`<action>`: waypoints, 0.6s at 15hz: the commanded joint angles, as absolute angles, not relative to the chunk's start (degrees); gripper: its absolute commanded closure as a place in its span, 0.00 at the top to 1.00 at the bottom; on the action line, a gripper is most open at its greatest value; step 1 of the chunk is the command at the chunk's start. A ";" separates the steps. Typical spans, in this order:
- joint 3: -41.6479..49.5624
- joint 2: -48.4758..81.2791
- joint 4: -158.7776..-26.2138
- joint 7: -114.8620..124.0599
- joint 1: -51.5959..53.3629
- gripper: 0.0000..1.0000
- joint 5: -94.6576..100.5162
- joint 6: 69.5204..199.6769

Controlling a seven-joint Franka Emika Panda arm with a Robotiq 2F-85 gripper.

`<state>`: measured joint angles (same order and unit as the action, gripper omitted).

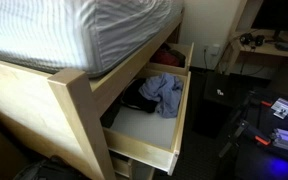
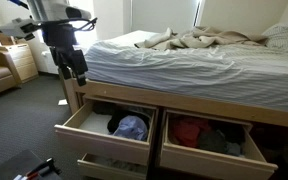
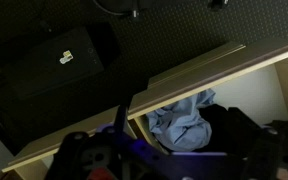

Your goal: Move the blue shirt from the left drawer to the one on the right

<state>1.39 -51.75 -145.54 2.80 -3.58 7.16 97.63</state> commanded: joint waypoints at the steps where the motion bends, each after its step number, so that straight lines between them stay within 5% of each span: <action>1: 1.36 -51.68 -145.39 2.79 -3.60 1.00 7.12 97.48; 9: 5.44 -49.65 -144.46 -8.03 -1.11 1.00 9.87 96.60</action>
